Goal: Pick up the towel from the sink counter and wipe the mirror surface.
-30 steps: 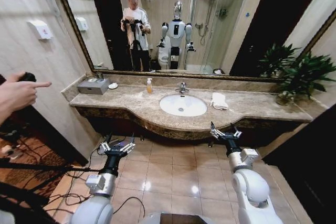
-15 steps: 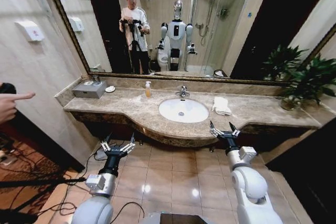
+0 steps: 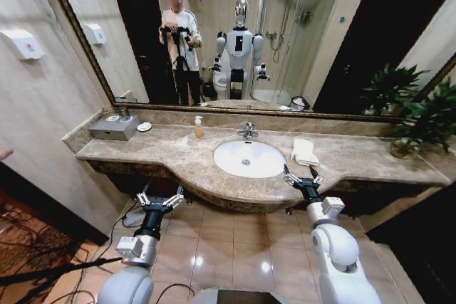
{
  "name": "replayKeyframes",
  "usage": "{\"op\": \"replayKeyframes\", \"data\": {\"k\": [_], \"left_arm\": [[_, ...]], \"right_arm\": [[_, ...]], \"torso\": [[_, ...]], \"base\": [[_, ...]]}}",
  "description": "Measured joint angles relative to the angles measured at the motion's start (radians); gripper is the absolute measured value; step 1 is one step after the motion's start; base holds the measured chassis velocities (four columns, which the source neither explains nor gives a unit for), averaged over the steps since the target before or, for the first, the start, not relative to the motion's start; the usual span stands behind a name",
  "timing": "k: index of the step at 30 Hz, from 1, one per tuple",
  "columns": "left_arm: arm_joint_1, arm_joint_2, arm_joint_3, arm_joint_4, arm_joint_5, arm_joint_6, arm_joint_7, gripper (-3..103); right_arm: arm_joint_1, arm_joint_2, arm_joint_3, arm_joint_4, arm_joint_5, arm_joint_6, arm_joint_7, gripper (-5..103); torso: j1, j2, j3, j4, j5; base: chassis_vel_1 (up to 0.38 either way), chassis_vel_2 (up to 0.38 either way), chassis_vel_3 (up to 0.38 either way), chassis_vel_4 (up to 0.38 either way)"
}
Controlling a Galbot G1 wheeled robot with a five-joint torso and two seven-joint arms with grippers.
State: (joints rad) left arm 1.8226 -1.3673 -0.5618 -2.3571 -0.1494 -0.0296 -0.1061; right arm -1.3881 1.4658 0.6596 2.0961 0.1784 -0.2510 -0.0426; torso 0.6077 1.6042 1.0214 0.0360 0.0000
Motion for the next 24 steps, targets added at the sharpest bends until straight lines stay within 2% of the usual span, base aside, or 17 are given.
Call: {"op": "replayKeyframes", "data": {"k": [7,11,16,17,19,24], "left_arm": [[0.0,0.0,0.0,0.0,0.0,0.0,0.0,100],[0.0,0.0,0.0,0.0,0.0,0.0,0.0,100],[0.0,0.0,0.0,0.0,0.0,0.0,0.0,100],[0.0,0.0,0.0,0.0,0.0,0.0,0.0,100],[0.0,0.0,0.0,0.0,0.0,0.0,0.0,100],[0.0,0.0,0.0,0.0,0.0,0.0,0.0,100]], "right_arm": [[0.041,-0.026,0.004,-0.033,0.018,-0.014,0.017,100],[0.089,-0.076,0.011,-0.08,0.037,-0.039,0.037,100],[0.214,-0.184,0.013,-0.218,0.124,-0.122,0.076,100],[0.214,-0.184,0.013,-0.218,0.124,-0.122,0.076,100],[0.285,-0.244,-0.001,-0.332,0.155,-0.149,0.076,100],[0.387,-0.311,-0.033,-0.493,0.212,-0.177,0.072,100]], "torso": [[0.0,0.0,0.0,-0.0003,0.0001],[0.0,0.0,0.0,0.0,0.0],[0.0,0.0,0.0,0.0002,0.0],[0.0,0.0,0.0,0.0002,0.0],[-0.001,0.0,0.0,0.0001,0.0002],[0.0,0.0,0.0,-0.0003,0.0]], "base": [[-0.123,0.114,0.115,-0.124],[-0.094,0.081,0.088,-0.078],[-0.022,0.024,0.017,-0.017],[0.0,0.0,0.0,0.0],[0.0,0.0,0.0,0.0],[0.0,0.0,0.0,0.0]]}}
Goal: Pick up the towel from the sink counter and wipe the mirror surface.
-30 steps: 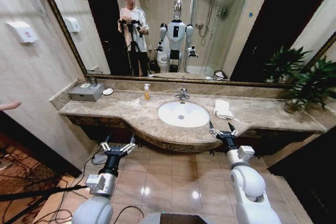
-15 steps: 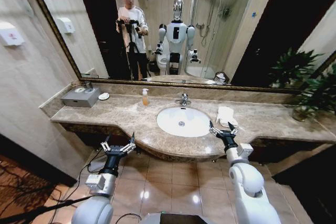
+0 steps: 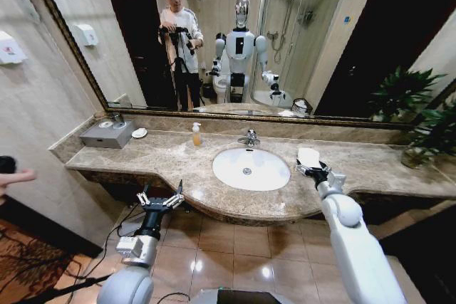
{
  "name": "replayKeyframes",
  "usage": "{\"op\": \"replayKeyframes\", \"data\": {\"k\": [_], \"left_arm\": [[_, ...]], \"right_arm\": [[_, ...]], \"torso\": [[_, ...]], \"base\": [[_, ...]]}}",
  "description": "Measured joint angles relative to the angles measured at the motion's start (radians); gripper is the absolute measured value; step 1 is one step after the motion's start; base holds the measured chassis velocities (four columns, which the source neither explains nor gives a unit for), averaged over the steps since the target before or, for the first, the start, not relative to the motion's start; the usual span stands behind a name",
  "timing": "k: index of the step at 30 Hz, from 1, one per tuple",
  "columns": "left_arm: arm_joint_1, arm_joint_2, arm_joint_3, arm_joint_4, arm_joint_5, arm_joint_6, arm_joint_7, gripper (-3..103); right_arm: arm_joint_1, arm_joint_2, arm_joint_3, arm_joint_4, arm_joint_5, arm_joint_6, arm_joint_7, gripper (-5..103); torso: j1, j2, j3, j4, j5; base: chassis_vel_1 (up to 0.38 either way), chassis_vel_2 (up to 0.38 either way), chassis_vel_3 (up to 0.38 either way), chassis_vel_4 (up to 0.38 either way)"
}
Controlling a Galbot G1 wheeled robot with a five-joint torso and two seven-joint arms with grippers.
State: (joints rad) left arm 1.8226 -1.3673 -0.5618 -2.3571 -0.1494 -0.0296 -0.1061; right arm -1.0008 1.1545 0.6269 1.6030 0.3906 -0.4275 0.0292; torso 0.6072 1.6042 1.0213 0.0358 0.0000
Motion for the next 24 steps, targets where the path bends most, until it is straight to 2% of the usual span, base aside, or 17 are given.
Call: {"op": "replayKeyframes", "data": {"k": [6,8,15,18,20,21,23,24], "left_arm": [[0.0,0.0,0.0,0.0,0.0,0.0,0.0,100],[0.0,0.0,0.0,0.0,0.0,0.0,0.0,100],[0.0,0.0,0.0,0.0,0.0,0.0,0.0,100],[0.0,0.0,0.0,0.0,0.0,0.0,0.0,100],[0.0,0.0,0.0,0.0,0.0,0.0,0.0,100],[0.0,0.0,0.0,0.0,0.0,0.0,0.0,100],[0.0,0.0,0.0,0.0,0.0,0.0,0.0,100],[0.0,0.0,0.0,0.0,0.0,0.0,0.0,100]], "right_arm": [[0.101,-0.045,-0.038,-0.14,0.048,-0.006,-0.033,100],[0.156,-0.058,-0.068,-0.186,0.083,-0.034,-0.037,100],[0.26,-0.051,-0.132,-0.305,0.071,-0.038,-0.035,102],[0.304,-0.037,-0.148,-0.374,0.032,-0.038,-0.024,93],[0.31,-0.033,-0.148,-0.385,0.025,-0.04,-0.02,93],[0.314,-0.029,-0.148,-0.397,0.018,-0.043,-0.015,83],[0.317,-0.026,-0.148,-0.405,0.013,-0.044,-0.011,83],[0.32,-0.024,-0.146,-0.417,0.008,-0.044,-0.004,78]], "torso": [[0.001,0.0,0.0,0.0002,0.0002],[0.001,0.0,0.0,0.0001,-0.0002],[0.0,0.0,0.0,0.0003,0.0],[0.001,0.0,0.0,0.0004,-0.0001],[0.001,0.0,0.0,0.0005,-0.0001],[0.001,0.0,0.0,0.0002,-0.0002],[0.0,0.0,0.0,0.0001,-0.0002],[0.0,0.0,0.0,0.0,-0.0001]], "base": [[0.0,0.0,0.0,0.0],[0.0,0.0,0.0,0.0],[0.0,0.0,0.0,0.0],[0.0,0.0,0.0,0.0],[0.0,0.0,0.0,0.0],[0.0,0.0,0.0,0.0],[0.0,0.0,0.0,0.0],[0.0,0.0,0.0,0.0]]}}
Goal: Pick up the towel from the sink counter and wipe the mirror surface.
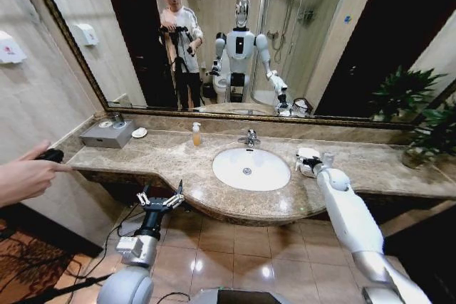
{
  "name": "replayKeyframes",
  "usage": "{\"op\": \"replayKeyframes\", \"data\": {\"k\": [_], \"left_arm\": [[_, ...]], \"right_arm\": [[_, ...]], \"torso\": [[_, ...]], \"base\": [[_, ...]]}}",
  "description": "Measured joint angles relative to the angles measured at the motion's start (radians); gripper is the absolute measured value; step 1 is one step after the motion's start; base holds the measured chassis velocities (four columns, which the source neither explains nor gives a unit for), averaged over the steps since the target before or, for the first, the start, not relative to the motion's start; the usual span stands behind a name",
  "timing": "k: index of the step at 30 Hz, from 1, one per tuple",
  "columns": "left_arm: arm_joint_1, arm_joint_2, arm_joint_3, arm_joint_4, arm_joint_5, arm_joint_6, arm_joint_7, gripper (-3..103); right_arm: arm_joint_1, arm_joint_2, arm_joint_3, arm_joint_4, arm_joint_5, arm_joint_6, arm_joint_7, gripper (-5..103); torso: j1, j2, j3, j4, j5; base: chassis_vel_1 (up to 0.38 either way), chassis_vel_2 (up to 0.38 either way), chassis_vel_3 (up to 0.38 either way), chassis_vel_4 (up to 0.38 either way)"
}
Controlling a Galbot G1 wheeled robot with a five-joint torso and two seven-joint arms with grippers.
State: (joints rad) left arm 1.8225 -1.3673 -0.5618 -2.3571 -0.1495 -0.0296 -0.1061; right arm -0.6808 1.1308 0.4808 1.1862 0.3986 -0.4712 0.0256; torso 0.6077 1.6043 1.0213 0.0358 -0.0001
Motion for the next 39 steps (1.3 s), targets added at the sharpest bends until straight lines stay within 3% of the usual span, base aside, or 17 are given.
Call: {"op": "replayKeyframes", "data": {"k": [3,4,9,18,23,26,39], "left_arm": [[0.0,0.0,0.0,0.0,0.0,0.0,0.0,100],[0.0,0.0,0.0,0.0,0.0,0.0,0.0,100],[0.0,0.0,0.0,0.0,0.0,0.0,0.0,100],[0.0,0.0,0.0,0.0,0.0,0.0,0.0,100],[0.0,0.0,0.0,0.0,0.0,0.0,0.0,100],[0.0,0.0,0.0,0.0,0.0,0.0,0.0,100],[0.0,0.0,0.0,0.0,0.0,0.0,0.0,100]], "right_arm": [[0.001,0.002,0.006,-0.016,-0.013,0.0,0.006,61],[0.001,0.002,0.006,-0.016,-0.013,0.0,0.006,61],[-0.006,0.0,0.014,-0.032,-0.024,0.006,0.005,39],[-0.005,0.0,0.015,-0.051,-0.031,0.037,-0.001,12],[-0.029,0.0,0.018,0.0,-0.011,0.082,0.015,11],[-0.111,0.002,0.043,0.16,0.009,0.126,0.05,11],[-0.26,0.037,0.079,0.526,-0.001,0.171,0.12,11]], "torso": [[0.0,0.0,0.0,0.0001,0.0],[0.0,0.0,0.0,0.0001,0.0],[0.0,0.0,0.0,0.0001,0.0],[0.0,0.0,0.0,0.0002,0.0],[0.0,0.0,0.0,0.0003,0.0005],[0.0,0.0,0.0,0.0002,-0.0001],[0.0,0.0,0.0,0.0,0.0]], "base": [[0.0,0.0,0.0,0.0],[0.0,0.0,0.0,0.0],[0.0,0.0,0.0,0.0],[0.0,0.0,0.0,0.0],[0.0,0.0,0.0,0.0],[0.0,0.0,0.0,0.0],[0.0,0.0,0.0,0.0]]}}
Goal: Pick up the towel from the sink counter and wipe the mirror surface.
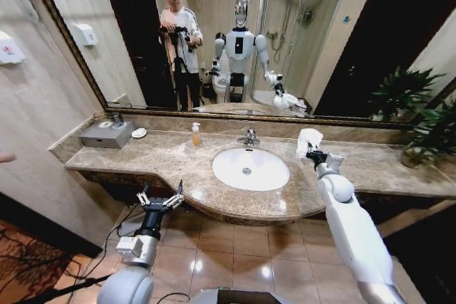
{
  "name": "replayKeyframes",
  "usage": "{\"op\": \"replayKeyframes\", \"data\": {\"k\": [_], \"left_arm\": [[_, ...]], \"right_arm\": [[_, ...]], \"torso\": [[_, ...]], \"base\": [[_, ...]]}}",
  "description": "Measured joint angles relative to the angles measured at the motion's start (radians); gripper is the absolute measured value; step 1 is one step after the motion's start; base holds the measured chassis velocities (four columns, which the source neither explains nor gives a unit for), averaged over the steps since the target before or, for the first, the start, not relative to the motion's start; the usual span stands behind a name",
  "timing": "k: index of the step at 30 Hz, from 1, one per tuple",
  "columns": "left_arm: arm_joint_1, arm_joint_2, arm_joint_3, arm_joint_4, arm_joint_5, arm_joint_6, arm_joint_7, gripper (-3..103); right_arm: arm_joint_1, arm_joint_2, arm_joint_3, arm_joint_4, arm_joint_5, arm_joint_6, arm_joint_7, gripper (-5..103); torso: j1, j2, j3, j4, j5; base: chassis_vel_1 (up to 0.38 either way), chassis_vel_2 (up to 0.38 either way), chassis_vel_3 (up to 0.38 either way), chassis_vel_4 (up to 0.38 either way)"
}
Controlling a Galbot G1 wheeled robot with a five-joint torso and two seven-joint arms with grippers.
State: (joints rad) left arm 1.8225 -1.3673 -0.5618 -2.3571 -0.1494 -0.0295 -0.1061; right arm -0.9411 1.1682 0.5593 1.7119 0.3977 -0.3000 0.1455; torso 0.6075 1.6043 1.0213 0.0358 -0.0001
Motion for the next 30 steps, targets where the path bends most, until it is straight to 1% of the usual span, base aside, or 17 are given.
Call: {"op": "replayKeyframes", "data": {"k": [5,8,10,18,30], "left_arm": [[0.0,0.0,0.0,0.0,0.0,0.0,0.0,100],[0.0,0.0,0.0,0.0,0.0,0.0,0.0,100],[0.0,0.0,0.0,0.0,0.0,0.0,0.0,100],[0.0,0.0,0.0,0.0,0.0,0.0,0.0,100],[0.0,0.0,0.0,0.0,0.0,0.0,0.0,100]], "right_arm": [[-0.017,0.012,0.0,0.045,-0.011,0.003,-0.015,11],[-0.018,0.015,-0.007,0.049,-0.032,0.035,-0.028,11],[-0.019,0.015,-0.008,0.053,-0.034,0.038,-0.03,11],[-0.022,0.014,-0.013,0.067,-0.021,0.039,-0.028,11],[-0.032,0.011,-0.014,0.095,-0.014,0.035,-0.013,11]], "torso": [[0.0,0.0,0.0,0.0001,0.0],[0.0,0.0,0.0,0.0002,0.0],[0.0,0.0,0.0,0.0002,0.0],[0.0,0.0,0.0,0.0002,0.0001],[0.0,0.0,0.0,0.0,-0.0001]], "base": [[0.0,0.0,0.0,0.0],[0.0,0.0,0.0,0.0],[0.0,0.0,0.0,0.0],[-0.024,0.022,0.031,-0.022],[-0.07,0.071,0.064,-0.068]]}}
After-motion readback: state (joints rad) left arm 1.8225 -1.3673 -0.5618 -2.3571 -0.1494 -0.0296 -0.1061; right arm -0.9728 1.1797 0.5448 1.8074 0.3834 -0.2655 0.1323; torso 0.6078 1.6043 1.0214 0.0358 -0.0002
